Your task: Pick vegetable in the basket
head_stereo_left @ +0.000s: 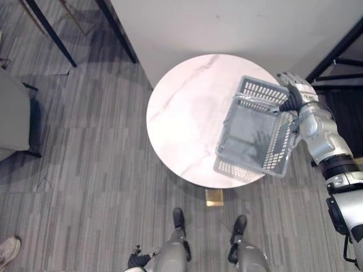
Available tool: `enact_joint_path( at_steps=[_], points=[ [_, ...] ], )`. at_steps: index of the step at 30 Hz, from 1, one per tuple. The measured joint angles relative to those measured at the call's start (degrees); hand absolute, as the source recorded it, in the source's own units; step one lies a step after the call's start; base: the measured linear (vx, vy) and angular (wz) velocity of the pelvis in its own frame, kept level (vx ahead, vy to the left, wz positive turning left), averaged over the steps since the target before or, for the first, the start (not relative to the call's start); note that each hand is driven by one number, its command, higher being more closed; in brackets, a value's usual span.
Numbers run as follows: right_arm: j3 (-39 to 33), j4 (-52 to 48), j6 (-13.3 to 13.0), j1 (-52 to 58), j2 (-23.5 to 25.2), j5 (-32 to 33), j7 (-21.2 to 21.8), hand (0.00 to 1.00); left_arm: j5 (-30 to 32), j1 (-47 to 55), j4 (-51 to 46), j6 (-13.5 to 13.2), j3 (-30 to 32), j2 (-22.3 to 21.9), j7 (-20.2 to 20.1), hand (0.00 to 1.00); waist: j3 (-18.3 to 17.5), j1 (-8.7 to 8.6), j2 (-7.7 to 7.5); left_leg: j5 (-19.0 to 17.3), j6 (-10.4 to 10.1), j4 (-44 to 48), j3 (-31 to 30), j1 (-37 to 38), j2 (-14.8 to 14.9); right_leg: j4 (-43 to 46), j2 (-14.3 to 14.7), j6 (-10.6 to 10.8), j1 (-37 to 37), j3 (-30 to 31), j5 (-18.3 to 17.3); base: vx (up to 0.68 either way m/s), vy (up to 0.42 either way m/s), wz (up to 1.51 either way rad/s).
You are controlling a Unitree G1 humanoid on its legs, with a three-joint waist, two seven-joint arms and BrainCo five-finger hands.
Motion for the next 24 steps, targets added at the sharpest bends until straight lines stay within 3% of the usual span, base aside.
enact_joint_path(
  at_steps=[16,24],
  points=[
    [1.8,-2.6,-0.8,2.7,0.0,0.0,0.3,0.00,0.4,0.0,-0.1,0.0,-0.1,0.2,0.0,0.00,0.1,-0.16,-0.22,0.0,0.0,-0.2,0.3,0.1,0.0,0.0,0.0,0.1,-0.1,0.4,0.3,0.00,0.000,0.00],
    [2.5,0.8,-0.7,2.6,0.0,0.1,0.2,0.00,0.3,-0.2,-0.1,-0.1,-0.4,0.3,0.1,0.00,0.2,0.27,-0.32,0.0,0.1,-0.2,-0.6,-1.0,0.0,-0.1,0.0,0.0,-0.8,-0.2,0.2,0.00,0.000,0.04]
  ],
)
